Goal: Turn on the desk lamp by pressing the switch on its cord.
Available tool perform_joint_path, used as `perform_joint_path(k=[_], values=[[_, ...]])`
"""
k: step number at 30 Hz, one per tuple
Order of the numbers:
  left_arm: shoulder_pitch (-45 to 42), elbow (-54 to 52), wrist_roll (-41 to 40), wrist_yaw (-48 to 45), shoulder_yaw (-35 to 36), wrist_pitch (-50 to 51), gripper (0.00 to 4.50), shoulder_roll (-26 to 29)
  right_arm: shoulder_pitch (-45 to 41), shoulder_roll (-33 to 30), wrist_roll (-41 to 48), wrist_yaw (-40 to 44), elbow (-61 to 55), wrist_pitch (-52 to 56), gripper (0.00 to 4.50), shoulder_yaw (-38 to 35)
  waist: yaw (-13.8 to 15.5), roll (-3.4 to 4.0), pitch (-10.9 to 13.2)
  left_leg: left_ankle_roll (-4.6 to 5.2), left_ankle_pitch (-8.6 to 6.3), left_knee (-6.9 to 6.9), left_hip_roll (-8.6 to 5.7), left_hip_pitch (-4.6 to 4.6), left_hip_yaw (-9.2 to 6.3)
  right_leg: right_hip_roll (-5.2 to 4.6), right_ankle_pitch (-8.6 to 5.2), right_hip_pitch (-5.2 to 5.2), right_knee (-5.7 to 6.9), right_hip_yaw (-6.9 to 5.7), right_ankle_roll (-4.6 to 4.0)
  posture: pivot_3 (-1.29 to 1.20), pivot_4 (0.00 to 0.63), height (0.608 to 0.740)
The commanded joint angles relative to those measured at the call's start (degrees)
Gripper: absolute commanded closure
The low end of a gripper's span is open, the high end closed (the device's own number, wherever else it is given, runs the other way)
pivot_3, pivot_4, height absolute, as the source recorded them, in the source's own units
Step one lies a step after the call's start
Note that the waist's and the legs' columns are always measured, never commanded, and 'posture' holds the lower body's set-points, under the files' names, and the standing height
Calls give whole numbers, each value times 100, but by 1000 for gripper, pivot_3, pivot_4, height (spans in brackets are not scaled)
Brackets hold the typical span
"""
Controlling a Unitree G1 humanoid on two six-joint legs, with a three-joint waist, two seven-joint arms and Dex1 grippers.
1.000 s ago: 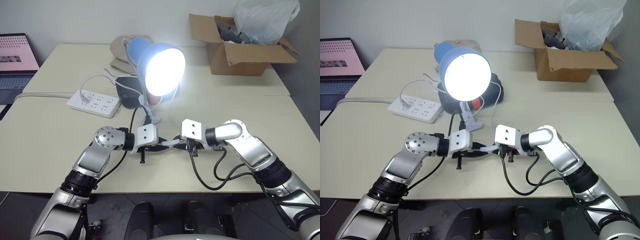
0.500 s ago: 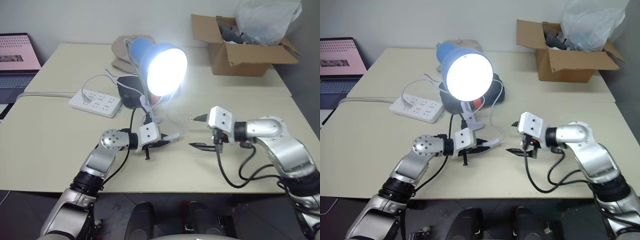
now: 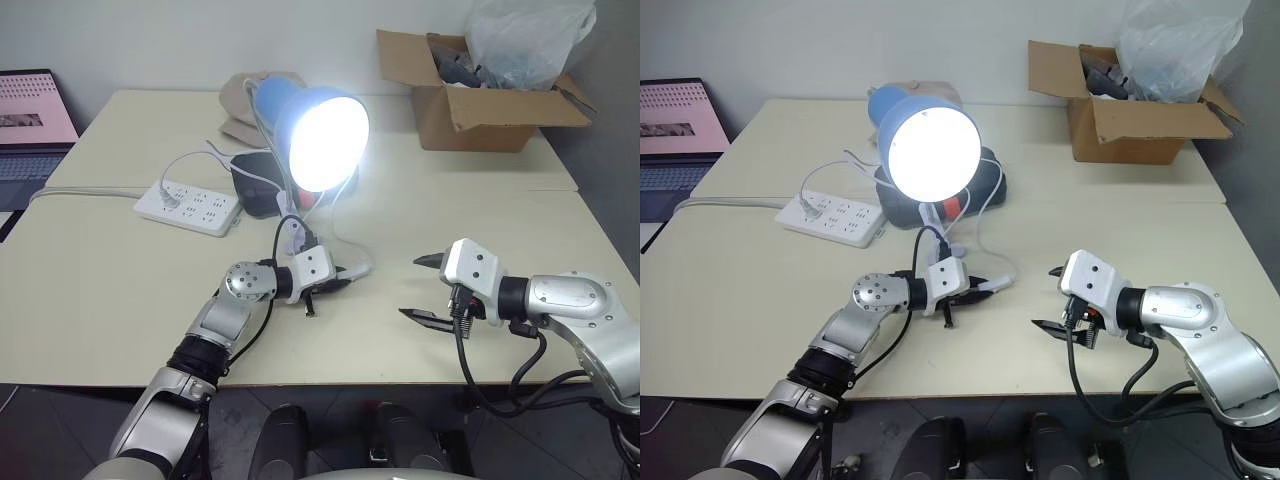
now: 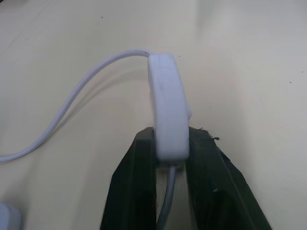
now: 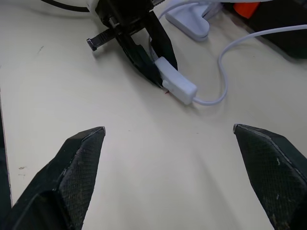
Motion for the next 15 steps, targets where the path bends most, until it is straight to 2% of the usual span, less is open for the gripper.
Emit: perform_joint_path(k=[1,7,8,10,15], values=[[61,-335,-286,-148,247,22,2473,151,-27,-83,58,-78,-105,-87,0,-114,0,0,0,0,0,0,0,0,0,0,0,0,0,0,0,0,150,740],[483,-1142,-551,-164,564,289,1294,534,-101,-88,44,-44,66,-234,0,-63,-6,0,0,0,0,-1,2,0,-1,0,0,0,-1,0,0,0,150,740],[767,-1593,-853,-293,769,522,1052,737,-97,-99,32,-17,124,-330,0,-76,-9,0,0,0,0,-1,2,0,0,0,0,0,-1,0,0,0,150,740],[1289,-2363,-1335,-498,1107,884,1052,1089,-76,-112,35,18,213,-470,0,-129,-37,0,0,0,0,-3,5,1,2,0,0,-2,-2,3,-1,0,150,740],[2408,-3629,-1609,24,1976,1764,1052,1603,92,-140,319,116,338,-652,0,-583,-38,0,0,-1,-1,-9,5,6,2,-3,-4,1,-3,2,-4,0,150,740]])
